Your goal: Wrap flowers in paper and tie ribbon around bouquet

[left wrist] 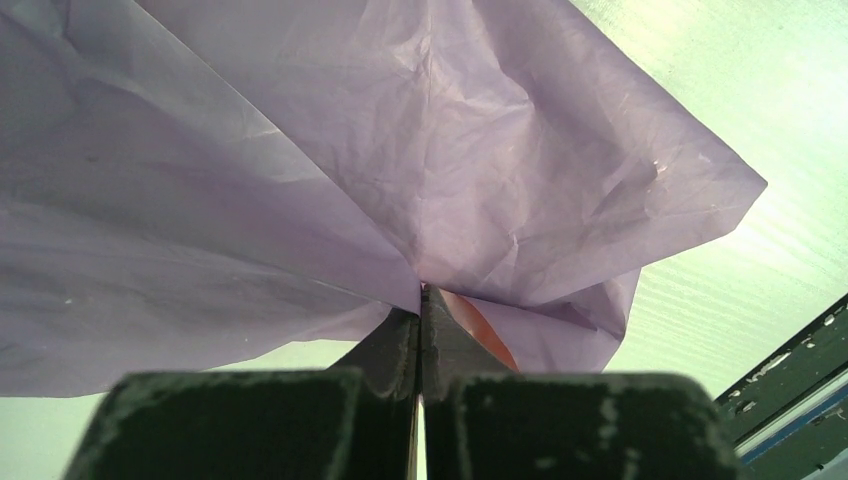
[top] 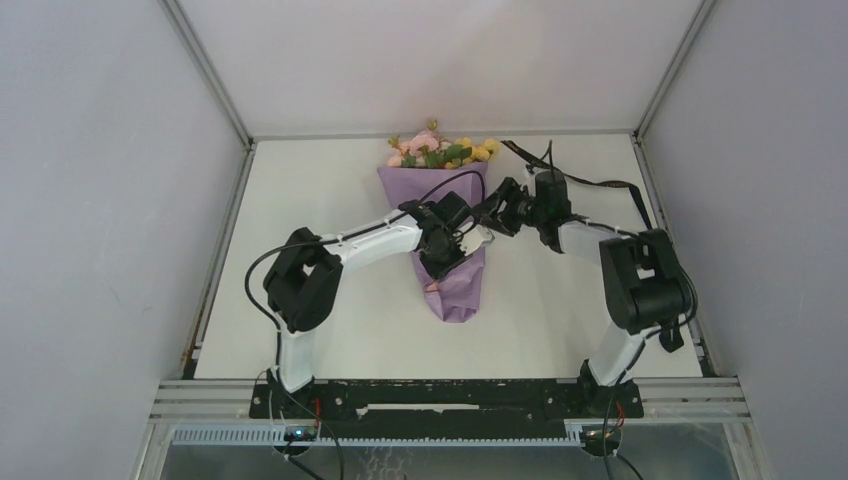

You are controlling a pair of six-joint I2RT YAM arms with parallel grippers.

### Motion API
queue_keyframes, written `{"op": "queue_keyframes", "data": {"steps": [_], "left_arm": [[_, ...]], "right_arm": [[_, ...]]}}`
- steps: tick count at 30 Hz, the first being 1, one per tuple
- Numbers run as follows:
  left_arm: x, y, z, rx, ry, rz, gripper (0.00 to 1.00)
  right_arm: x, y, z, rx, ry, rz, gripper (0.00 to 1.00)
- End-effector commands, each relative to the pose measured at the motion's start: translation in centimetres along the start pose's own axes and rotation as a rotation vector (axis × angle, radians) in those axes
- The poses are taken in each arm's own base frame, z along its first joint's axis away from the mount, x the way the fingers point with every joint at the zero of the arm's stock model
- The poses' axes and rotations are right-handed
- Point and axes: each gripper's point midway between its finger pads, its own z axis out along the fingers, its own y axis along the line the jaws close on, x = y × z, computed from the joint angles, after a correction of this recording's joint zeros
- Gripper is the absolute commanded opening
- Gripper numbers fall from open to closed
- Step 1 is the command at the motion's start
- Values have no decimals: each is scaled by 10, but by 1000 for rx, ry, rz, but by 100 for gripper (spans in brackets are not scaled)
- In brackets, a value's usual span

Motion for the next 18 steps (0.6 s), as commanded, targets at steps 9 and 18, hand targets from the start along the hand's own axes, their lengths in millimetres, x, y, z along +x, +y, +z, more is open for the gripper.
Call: {"op": "queue_keyframes", "data": {"steps": [9, 18], "left_arm": [[-15, 0, -4, -1, -34, 43, 0], [-30, -4, -21, 20, -70, 42, 26]], "right_arm": [[6, 19, 55, -147, 156, -41, 60], [-5, -12, 45, -115, 111, 11, 0]]}}
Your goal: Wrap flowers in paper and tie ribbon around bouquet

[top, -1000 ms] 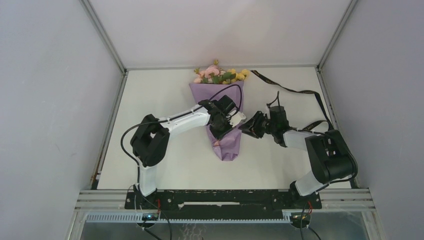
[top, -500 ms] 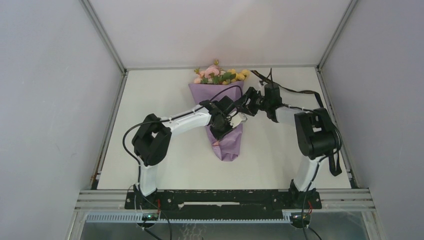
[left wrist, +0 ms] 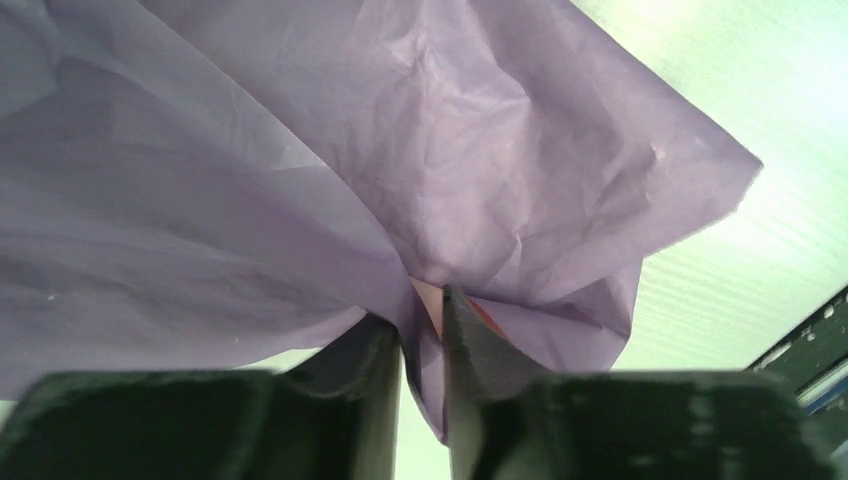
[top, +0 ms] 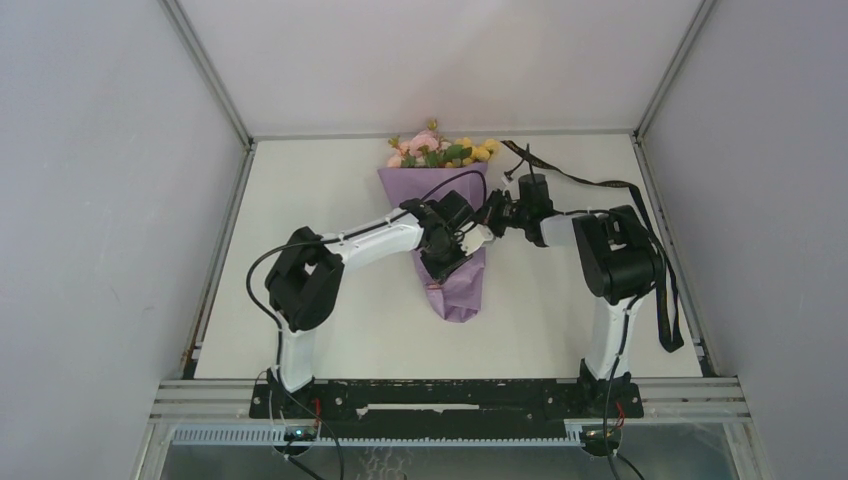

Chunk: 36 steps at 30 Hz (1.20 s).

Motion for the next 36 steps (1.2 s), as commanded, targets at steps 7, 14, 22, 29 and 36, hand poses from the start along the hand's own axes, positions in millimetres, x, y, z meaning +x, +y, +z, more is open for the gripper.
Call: {"op": "queue_keyframes", "data": {"steps": [7, 14, 22, 29, 36], "left_arm": [[-52, -72, -73, 186, -115, 171, 45], [-39, -77, -93, 186, -112, 171, 64], [-50, -54, -70, 61, -113, 59, 76], [-63, -61, -33, 100, -87, 71, 70], [-83, -81, -6, 154, -95, 173, 46]], "right_arm": [[-37, -21, -25, 3, -130, 0, 0], [-41, -27, -27, 24, -152, 9, 0], [-40, -28, -29, 31, -165, 14, 0], [-40, -28, -32, 39, -182, 13, 0], [-39, -27, -36, 29, -213, 21, 0]]}}
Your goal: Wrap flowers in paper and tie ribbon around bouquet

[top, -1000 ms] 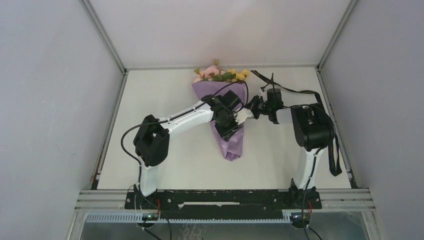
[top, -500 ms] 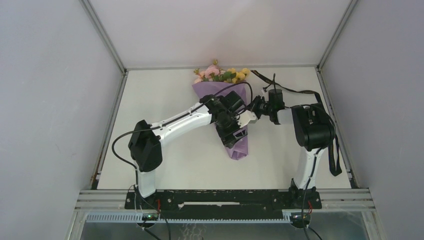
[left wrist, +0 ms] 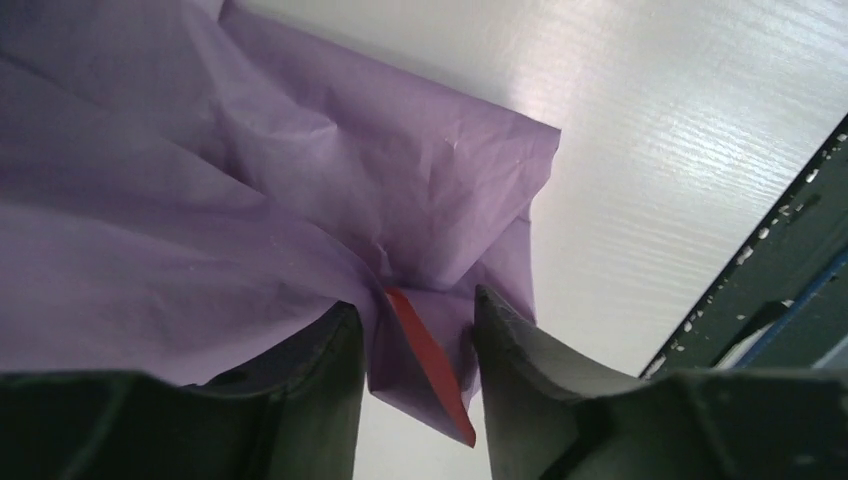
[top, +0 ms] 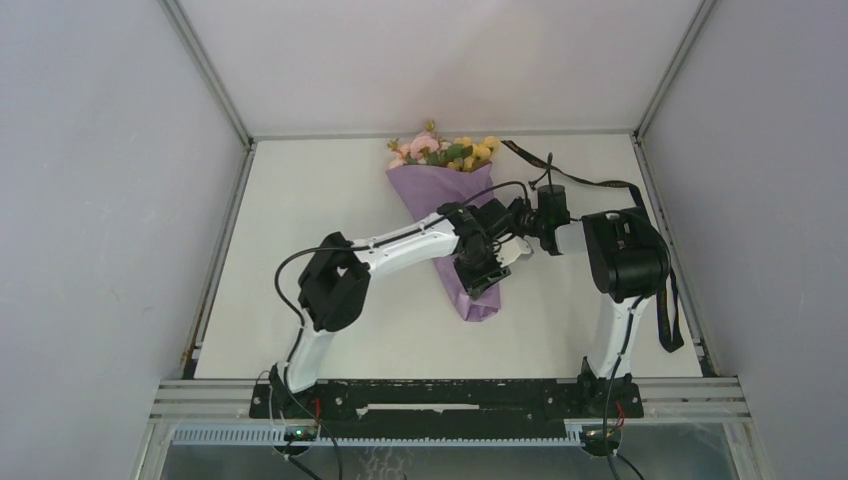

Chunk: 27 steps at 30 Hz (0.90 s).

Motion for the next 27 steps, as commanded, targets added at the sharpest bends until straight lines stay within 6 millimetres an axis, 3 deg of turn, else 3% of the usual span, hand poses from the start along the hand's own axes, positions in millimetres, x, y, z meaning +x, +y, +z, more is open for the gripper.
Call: {"op": "queue_keyframes", "data": {"steps": [1, 4, 10, 14, 17, 21, 27], "left_arm": [[-37, -16, 0, 31, -99, 107, 44], [-31, -17, 15, 15, -78, 159, 38], [-15, -9, 30, -34, -25, 196, 25], [-13, -4, 29, -63, -21, 204, 22], [-16, -2, 26, -79, -28, 206, 20], [-20, 1, 20, -99, -43, 203, 19], [-21, 4, 8, -133, -53, 203, 17]], "right_arm": [[-17, 26, -10, -60, -83, -51, 0], [-16, 27, -14, -57, -96, -59, 1], [-18, 22, -34, 72, -136, -121, 35], [-18, 3, -64, 268, -173, -178, 48], [1, -19, -86, 395, -134, -194, 50], [27, -33, -105, 437, -91, -195, 51], [77, -46, -104, 341, 50, -112, 45]]}}
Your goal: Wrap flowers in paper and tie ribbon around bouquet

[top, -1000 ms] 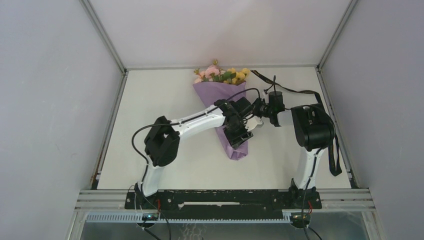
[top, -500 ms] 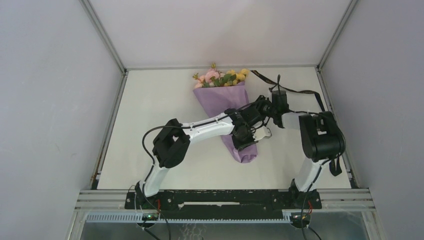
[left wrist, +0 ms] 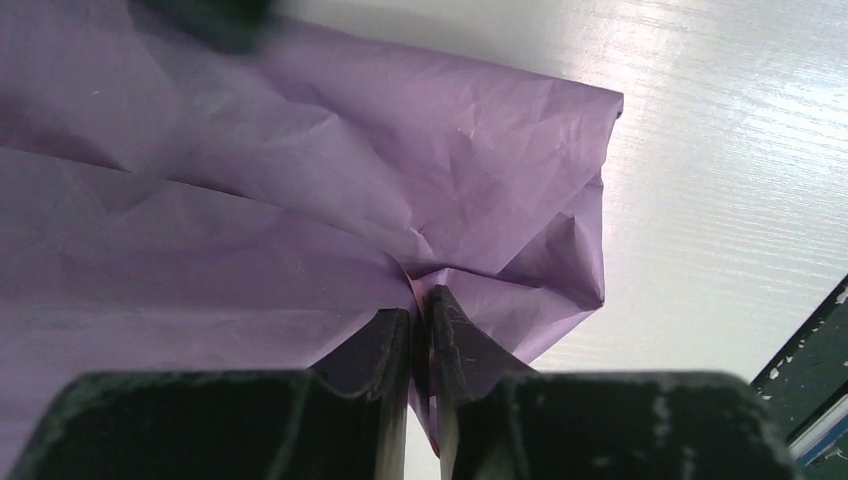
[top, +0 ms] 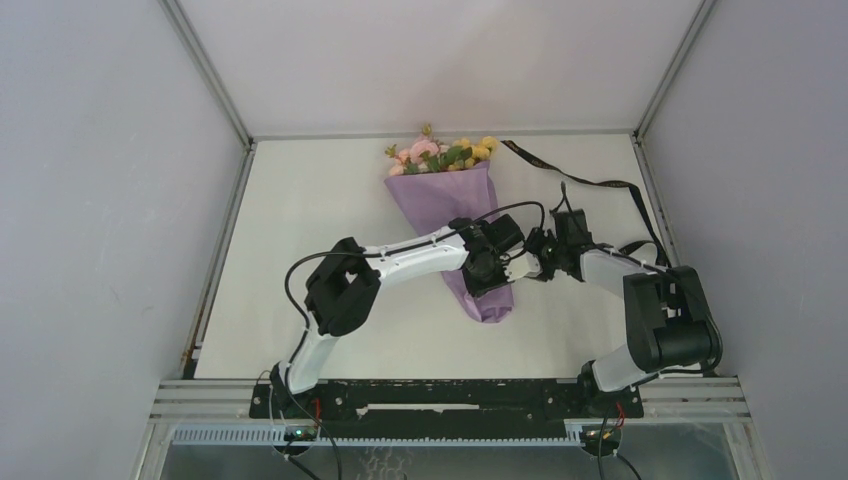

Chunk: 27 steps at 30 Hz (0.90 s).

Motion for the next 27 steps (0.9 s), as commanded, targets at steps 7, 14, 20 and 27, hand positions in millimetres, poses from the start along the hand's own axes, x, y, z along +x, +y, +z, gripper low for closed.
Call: {"op": "queue_keyframes", "data": {"steps": [7, 14, 20, 27], "left_arm": [[-10, 14, -47, -113, -61, 49, 0], [29, 10, -65, -132, 6, 171, 0], [84, 4, -44, -93, 151, 292, 2], [90, -2, -26, -63, 162, 334, 6]], "right_arm": [[63, 25, 17, -225, 178, 61, 13], [93, 79, 37, -353, 183, 103, 2], [115, 112, 46, -458, 230, 152, 3], [118, 108, 46, -455, 230, 181, 17]]}}
